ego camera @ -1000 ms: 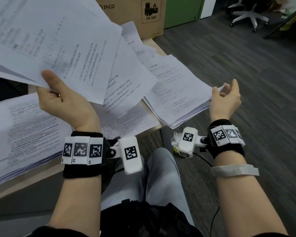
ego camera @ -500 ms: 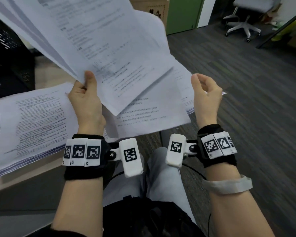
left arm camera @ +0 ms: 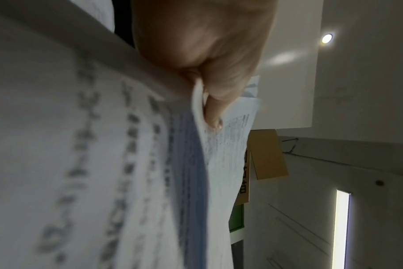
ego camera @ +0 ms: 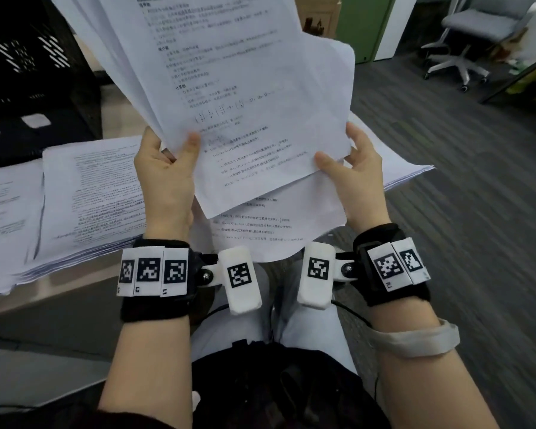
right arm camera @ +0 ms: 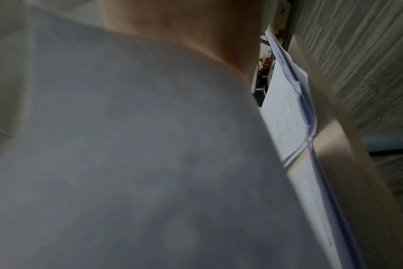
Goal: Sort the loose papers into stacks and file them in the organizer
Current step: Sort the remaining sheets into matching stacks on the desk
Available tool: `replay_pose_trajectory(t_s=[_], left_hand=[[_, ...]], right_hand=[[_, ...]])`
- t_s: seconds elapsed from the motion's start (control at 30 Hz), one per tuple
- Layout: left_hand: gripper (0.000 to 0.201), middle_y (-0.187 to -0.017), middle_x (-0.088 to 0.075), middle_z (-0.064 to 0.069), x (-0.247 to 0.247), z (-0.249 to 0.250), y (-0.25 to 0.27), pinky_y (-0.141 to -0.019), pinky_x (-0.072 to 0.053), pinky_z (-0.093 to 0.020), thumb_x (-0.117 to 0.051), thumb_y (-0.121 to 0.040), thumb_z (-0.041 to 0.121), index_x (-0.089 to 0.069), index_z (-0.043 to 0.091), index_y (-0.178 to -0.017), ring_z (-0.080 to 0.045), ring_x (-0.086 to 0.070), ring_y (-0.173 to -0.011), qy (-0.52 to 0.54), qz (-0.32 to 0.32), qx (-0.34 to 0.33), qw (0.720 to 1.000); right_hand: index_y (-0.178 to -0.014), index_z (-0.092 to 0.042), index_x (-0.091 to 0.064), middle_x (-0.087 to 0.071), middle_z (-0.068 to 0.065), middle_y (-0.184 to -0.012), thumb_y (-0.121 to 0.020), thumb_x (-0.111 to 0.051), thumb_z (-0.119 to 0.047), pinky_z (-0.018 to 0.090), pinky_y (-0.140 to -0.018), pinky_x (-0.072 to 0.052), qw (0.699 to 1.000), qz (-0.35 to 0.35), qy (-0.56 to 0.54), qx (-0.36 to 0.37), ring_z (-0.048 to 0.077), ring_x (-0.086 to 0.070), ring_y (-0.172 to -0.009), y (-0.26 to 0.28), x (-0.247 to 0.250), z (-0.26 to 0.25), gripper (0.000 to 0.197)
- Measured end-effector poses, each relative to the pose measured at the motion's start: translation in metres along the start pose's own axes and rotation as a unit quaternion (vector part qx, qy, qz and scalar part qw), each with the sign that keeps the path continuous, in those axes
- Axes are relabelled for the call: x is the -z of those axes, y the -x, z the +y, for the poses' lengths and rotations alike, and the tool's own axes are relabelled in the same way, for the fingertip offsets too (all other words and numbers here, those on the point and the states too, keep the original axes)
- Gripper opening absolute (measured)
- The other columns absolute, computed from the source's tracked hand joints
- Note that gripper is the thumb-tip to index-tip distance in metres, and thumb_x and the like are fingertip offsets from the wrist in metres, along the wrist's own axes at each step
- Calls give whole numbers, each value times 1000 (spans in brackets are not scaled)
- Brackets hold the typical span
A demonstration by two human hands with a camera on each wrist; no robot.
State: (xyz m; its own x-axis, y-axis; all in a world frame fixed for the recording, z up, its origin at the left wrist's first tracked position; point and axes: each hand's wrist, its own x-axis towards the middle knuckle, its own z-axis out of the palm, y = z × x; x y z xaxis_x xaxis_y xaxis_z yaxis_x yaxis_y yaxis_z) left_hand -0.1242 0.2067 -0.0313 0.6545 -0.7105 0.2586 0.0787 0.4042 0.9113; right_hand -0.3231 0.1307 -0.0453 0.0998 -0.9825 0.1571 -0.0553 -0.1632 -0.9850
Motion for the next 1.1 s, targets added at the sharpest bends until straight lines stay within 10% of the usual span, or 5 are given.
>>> replay_pose_trajectory(t_s=[0.17,0.23,0.67,1.1], left_hand=[[17,-97,-70,16,15,4,0,-84,-52,-21,-46,-98,13,-57,24,-104,-3,-66,-97,-4,8,-21,1000],[26,-98,-70,16,19,5,0,-90,-52,-25,-39,-102,20,-62,30,-95,-6,-65,-103,8,18,10,1000],[25,-106,-69,0,24,-8,-10,-103,-47,-35,-37,-101,18,-62,14,-104,-15,-63,-107,90,-25,145,985],[23,-102,-68,3,0,-6,-12,-94,-48,-32,-39,-100,17,-62,19,-102,-14,-60,-102,-49,-68,24,996]], right_hand=[[-84,-20,-62,-61,3,-80,-81,-60,-17,34,-73,-48,999,36,-14,24,20,-53,-75,6,-20,5,5],[-71,-17,-59,-49,10,-67,-82,-59,-21,31,-65,-36,998,52,-29,16,21,-41,-66,7,-24,9,12],[-78,-7,-65,-63,-12,-66,-97,-51,-11,19,-69,-46,979,101,-170,40,4,-54,-66,-5,-22,9,23],[-77,-11,-67,-63,1,-77,-97,-50,-17,23,-70,-47,981,90,-171,15,16,-53,-75,-21,-6,14,27]])
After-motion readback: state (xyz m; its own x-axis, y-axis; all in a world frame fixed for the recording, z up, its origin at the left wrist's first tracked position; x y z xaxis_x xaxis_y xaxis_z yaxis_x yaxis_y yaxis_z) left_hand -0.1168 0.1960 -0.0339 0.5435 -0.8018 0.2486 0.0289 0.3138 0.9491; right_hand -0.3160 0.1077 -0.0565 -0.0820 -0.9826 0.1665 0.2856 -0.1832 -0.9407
